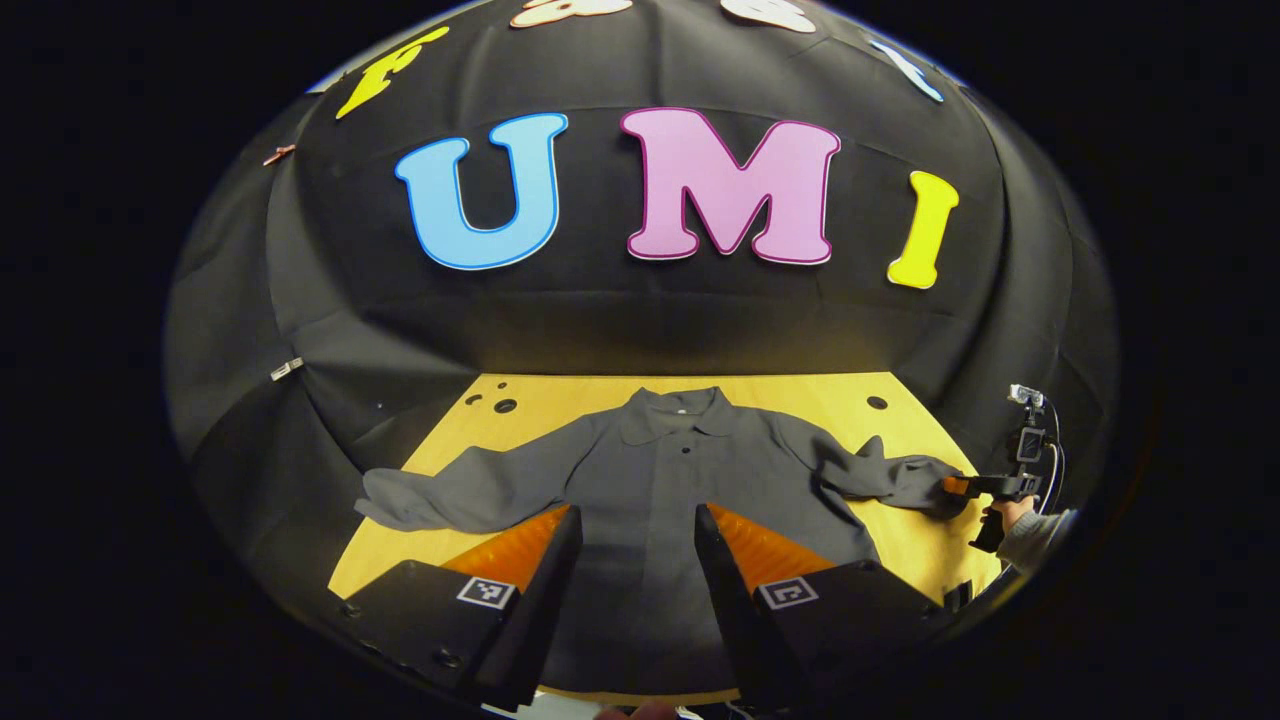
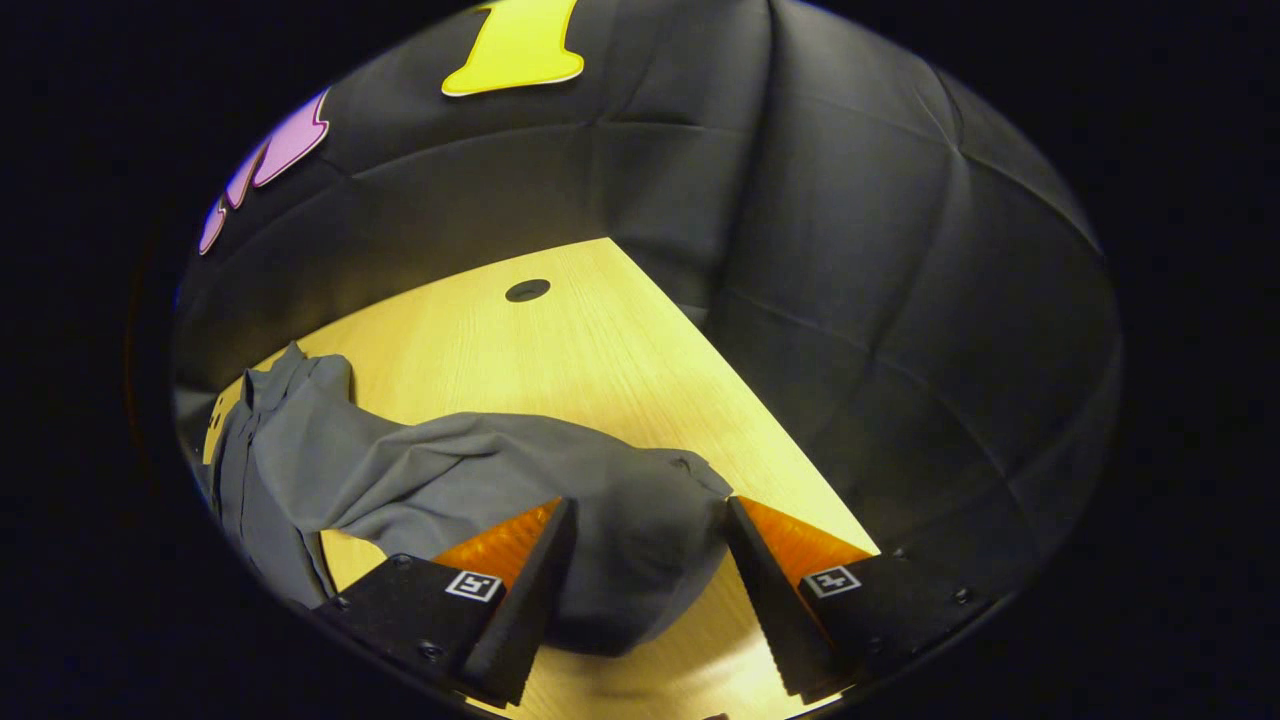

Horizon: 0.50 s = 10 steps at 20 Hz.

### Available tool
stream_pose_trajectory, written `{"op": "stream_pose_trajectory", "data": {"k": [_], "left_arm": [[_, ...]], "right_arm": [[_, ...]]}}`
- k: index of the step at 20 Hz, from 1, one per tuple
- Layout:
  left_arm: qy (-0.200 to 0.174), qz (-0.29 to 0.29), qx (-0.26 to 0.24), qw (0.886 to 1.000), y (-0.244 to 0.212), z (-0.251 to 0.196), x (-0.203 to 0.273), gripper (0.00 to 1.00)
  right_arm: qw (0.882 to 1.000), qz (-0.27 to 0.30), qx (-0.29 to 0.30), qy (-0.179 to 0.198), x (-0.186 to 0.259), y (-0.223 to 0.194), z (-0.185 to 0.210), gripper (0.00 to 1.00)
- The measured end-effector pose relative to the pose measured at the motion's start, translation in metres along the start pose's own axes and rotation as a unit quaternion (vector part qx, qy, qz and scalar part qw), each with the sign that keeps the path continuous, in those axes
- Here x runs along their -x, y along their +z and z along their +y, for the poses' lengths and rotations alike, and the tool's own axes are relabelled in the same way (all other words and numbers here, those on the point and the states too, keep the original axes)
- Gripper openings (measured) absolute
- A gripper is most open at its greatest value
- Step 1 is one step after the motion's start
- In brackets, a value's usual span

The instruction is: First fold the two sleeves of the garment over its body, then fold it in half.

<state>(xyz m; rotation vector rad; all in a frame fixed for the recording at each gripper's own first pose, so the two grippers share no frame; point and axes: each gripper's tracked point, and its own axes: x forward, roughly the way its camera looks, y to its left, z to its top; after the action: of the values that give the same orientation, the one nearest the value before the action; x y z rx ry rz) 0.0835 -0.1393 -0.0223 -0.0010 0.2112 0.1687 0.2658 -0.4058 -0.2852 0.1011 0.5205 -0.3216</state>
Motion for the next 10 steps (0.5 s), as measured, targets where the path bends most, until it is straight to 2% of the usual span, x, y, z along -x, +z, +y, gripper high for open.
{"op": "stream_pose_trajectory", "data": {"k": [1, 2, 3, 6, 7, 10], "left_arm": [[0.002, 0.0, 0.0, 1.0, -0.001, 0.003, 0.002, 0.73], [0.005, 0.002, 0.0, 1.0, -0.003, 0.008, 0.004, 0.73], [0.007, 0.002, 0.003, 1.0, -0.005, 0.013, 0.005, 0.73], [0.008, 0.006, 0.012, 1.0, -0.014, 0.028, 0.009, 0.73], [0.008, 0.006, 0.013, 1.0, -0.016, 0.035, 0.011, 0.73], [0.0, 0.003, 0.015, 1.0, -0.023, 0.062, 0.016, 0.73]], "right_arm": [[1.0, 0.009, 0.006, -0.003, -0.001, -0.005, 0.002, 0.91], [1.0, -0.004, 0.009, -0.001, -0.002, -0.002, 0.006, 0.82], [1.0, 0.001, 0.015, 0.006, -0.001, -0.003, 0.009, 0.8], [1.0, -0.003, 0.023, -0.006, -0.003, 0.002, 0.015, 0.2], [1.0, -0.004, 0.022, -0.015, -0.004, 0.001, 0.015, 0.08], [0.999, -0.029, -0.01, -0.013, 0.026, 0.016, 0.024, 0.06]]}}
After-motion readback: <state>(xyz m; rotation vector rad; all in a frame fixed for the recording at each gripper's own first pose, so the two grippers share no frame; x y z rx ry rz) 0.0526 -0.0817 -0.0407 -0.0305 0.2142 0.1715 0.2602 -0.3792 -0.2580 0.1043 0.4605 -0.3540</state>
